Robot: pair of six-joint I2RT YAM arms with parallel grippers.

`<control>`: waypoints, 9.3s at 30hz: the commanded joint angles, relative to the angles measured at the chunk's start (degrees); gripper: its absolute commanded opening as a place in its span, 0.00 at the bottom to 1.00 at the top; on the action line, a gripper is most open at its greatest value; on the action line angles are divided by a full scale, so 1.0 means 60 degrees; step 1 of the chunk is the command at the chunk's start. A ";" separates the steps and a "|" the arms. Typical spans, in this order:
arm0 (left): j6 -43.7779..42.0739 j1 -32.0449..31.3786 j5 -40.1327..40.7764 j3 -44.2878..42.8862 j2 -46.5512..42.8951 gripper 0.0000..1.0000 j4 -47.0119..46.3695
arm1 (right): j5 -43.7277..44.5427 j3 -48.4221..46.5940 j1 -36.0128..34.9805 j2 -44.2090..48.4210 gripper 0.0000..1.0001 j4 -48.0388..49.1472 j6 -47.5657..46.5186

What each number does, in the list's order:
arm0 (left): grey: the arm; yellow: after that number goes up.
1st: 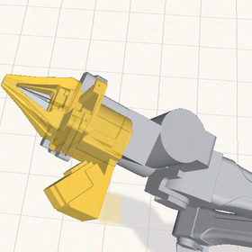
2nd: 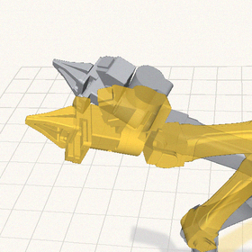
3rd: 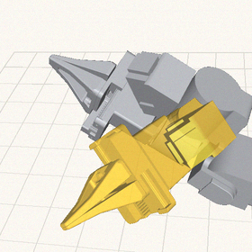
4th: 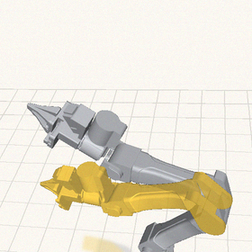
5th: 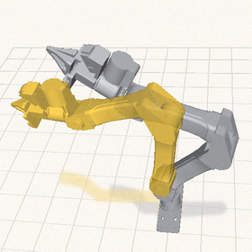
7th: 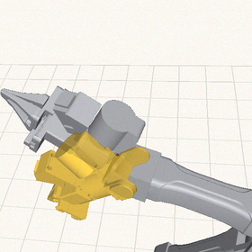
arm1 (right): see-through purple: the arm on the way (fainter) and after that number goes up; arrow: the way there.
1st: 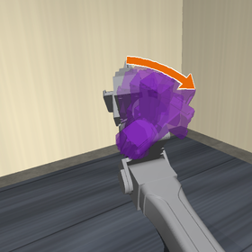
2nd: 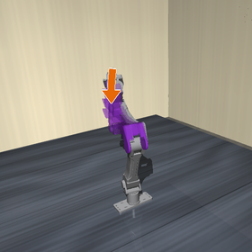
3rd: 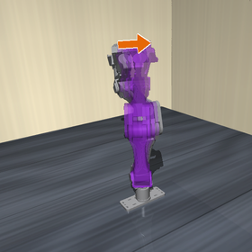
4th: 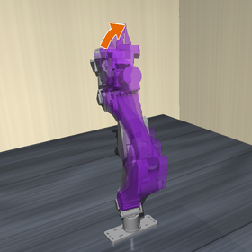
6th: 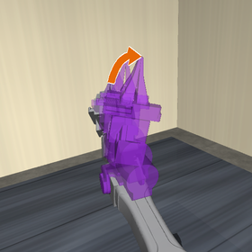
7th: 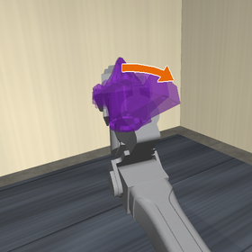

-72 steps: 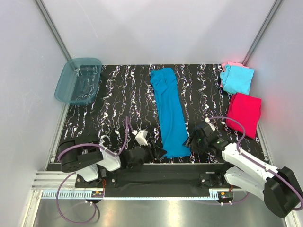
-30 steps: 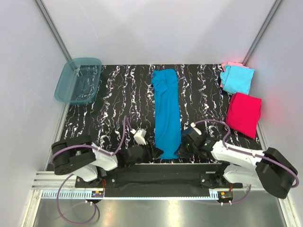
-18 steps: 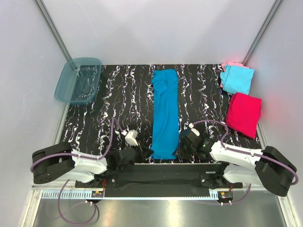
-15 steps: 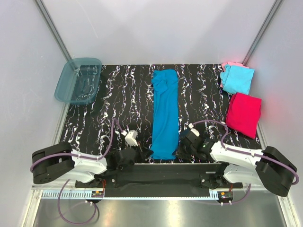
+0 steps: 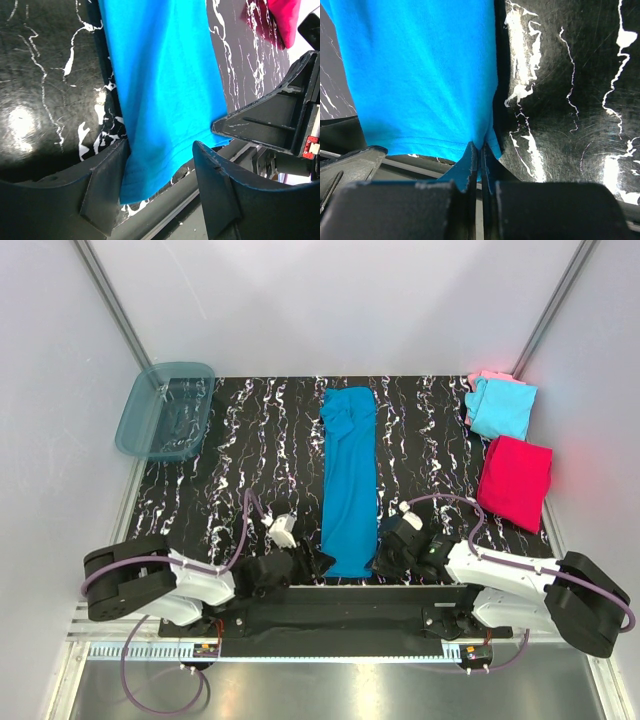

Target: Fold and stack the t-shirts

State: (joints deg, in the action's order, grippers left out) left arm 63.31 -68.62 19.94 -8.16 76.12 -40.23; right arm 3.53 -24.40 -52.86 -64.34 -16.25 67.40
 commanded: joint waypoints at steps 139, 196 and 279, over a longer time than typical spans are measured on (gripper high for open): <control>-0.1353 -0.1365 0.2299 -0.1891 -0.1217 0.63 0.3965 | -0.0500 -0.2465 0.4665 -0.2958 0.45 0.3675 -0.3308; -0.1177 -0.3182 0.3370 -0.2844 -0.0542 0.62 0.4873 | -0.0882 -0.4619 0.4123 -0.5081 0.29 0.3485 -0.3425; -0.1733 0.3761 -0.3559 -0.1862 0.4409 0.83 -0.3932 | -0.1951 0.0713 0.4767 -0.3676 0.62 0.8055 -0.1389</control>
State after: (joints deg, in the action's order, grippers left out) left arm 55.51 -46.22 -2.35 -18.41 103.70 -70.37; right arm -8.56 -19.90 -24.47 -83.83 31.31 57.25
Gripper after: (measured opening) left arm 0.840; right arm 0.624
